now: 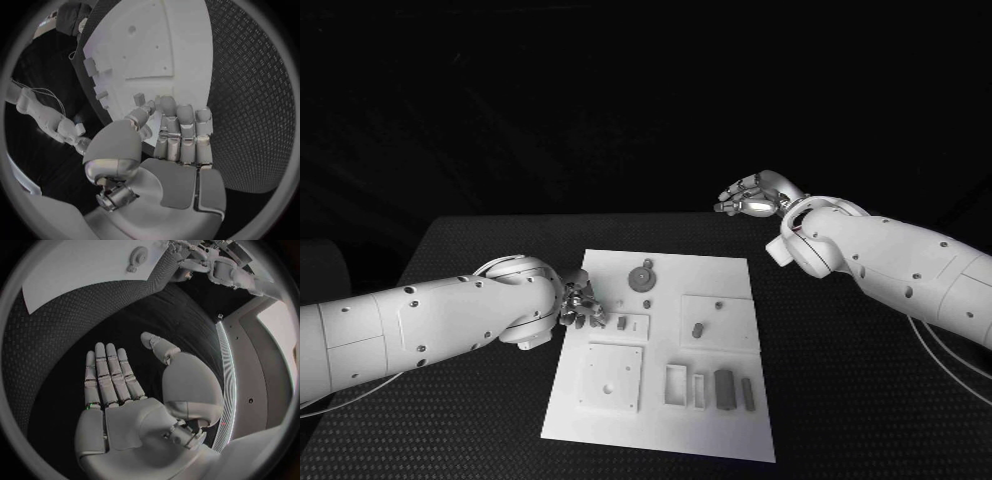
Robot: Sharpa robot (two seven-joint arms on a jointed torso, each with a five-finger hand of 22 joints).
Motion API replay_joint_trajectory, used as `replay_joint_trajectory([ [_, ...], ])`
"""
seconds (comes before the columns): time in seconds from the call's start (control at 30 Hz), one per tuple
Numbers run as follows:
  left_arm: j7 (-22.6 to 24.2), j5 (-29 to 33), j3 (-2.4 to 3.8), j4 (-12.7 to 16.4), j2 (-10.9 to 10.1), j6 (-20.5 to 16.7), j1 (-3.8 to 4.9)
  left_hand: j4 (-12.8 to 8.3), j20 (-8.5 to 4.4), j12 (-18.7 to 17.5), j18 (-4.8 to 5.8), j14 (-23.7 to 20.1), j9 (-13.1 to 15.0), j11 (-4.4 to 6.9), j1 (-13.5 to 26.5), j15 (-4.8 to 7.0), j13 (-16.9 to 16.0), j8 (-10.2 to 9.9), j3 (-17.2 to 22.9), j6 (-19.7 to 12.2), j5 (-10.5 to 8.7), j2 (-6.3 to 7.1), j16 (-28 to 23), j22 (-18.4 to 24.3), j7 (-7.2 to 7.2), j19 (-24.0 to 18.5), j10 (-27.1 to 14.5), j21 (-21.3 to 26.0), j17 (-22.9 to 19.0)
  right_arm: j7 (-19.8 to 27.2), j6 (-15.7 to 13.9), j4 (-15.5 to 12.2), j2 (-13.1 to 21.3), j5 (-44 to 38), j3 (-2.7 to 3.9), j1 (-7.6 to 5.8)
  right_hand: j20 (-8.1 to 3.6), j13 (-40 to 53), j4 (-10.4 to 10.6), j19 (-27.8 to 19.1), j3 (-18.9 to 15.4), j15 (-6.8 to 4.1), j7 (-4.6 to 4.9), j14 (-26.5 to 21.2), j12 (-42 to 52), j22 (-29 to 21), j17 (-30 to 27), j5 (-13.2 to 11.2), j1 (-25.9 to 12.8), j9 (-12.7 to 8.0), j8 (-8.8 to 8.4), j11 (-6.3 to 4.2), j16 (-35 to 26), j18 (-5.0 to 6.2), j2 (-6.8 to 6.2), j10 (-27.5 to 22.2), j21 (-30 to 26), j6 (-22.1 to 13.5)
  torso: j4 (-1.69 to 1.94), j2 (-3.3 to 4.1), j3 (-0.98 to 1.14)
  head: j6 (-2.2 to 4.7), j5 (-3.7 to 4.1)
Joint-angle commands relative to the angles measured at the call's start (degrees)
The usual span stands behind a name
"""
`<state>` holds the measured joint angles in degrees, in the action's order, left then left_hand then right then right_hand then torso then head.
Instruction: Assemble the parts on the task board
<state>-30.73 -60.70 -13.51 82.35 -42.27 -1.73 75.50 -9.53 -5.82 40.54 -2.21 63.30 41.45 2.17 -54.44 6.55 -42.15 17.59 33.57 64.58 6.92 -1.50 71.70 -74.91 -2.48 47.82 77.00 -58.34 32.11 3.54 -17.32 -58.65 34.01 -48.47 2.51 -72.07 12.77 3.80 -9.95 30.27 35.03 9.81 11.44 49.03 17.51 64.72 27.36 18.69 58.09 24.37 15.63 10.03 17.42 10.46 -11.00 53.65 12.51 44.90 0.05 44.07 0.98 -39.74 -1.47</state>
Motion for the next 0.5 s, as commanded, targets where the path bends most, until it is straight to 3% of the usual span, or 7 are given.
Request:
replay_joint_trajectory([
  [0.03,-0.24,2.21,-0.20,-0.51,-0.09,1.31,-0.25,-0.74,-6.43,-0.20,-0.31,0.28,0.42,1.33,-0.37,0.52,-0.11,0.37,0.42,0.50,0.27,-0.45,0.35,-1.06,0.01,0.43,1.74,-0.29,0.08,0.40,0.62,-0.04,-0.06,0.07,0.01,0.04,0.09,0.04,0.29,-0.34,-0.05,0.09,1.01,-0.48,-0.32,0.10,-0.06,0.30,0.26,-0.07,-0.04,0.23,0.00,-0.60,-0.16,0.01,-0.35,-0.36,-0.01,0.00,0.05,0.00,-0.01],
  [0.5,0.33,4.00,-0.19,-1.31,0.11,1.61,-0.24,-1.93,-6.40,-0.24,-0.28,0.36,1.22,1.54,-0.52,0.37,-0.51,0.85,0.66,0.82,2.22,-0.59,0.59,-1.10,0.21,0.36,1.86,-0.50,0.22,0.37,0.74,0.05,-0.12,0.07,0.01,0.07,0.09,0.04,0.33,-0.35,-0.07,0.10,1.01,-0.50,-0.42,0.16,-0.11,0.31,0.25,-0.07,-0.01,0.25,0.03,-0.62,-0.16,0.05,-0.41,-0.38,0.00,0.00,0.06,0.17,0.02],
])
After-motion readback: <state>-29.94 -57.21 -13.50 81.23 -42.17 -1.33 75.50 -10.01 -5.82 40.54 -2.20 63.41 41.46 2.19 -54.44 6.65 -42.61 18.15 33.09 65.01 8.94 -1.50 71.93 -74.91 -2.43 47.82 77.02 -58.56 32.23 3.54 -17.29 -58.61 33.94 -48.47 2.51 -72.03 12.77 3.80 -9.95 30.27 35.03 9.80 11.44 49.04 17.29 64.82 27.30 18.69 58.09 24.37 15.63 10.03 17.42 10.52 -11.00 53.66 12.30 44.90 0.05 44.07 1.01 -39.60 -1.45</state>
